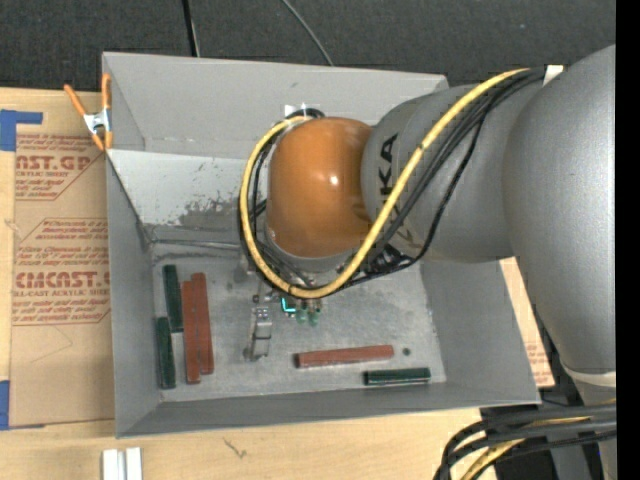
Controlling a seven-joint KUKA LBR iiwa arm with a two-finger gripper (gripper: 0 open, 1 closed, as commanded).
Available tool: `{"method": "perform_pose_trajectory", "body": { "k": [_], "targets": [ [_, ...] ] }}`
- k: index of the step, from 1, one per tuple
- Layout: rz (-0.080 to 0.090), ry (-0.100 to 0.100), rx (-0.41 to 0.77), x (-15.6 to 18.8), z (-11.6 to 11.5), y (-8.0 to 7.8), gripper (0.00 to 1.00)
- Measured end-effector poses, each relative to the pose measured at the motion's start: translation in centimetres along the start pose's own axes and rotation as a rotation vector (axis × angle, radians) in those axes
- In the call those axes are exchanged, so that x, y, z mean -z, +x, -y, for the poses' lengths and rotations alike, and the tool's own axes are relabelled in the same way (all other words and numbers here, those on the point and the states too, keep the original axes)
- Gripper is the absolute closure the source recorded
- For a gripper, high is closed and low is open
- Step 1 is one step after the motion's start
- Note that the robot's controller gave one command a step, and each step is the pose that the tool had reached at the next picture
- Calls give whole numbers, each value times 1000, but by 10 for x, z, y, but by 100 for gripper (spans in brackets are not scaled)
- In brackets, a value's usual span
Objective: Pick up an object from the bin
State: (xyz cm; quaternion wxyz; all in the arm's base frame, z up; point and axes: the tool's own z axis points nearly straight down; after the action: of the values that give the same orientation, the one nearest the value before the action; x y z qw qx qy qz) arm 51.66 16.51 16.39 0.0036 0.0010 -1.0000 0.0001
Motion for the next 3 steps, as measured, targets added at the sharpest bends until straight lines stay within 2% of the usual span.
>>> {"method": "perform_pose_trajectory", "body": {
  "k": [1, 2, 3],
  "targets": [
    [8, -1, -1, 4, 1, -2, 0],
    [12, -3, -70, -14, 9, 5, 0],
    [4, 0, -12, -3, 66, 13, 0]
  ]
}}
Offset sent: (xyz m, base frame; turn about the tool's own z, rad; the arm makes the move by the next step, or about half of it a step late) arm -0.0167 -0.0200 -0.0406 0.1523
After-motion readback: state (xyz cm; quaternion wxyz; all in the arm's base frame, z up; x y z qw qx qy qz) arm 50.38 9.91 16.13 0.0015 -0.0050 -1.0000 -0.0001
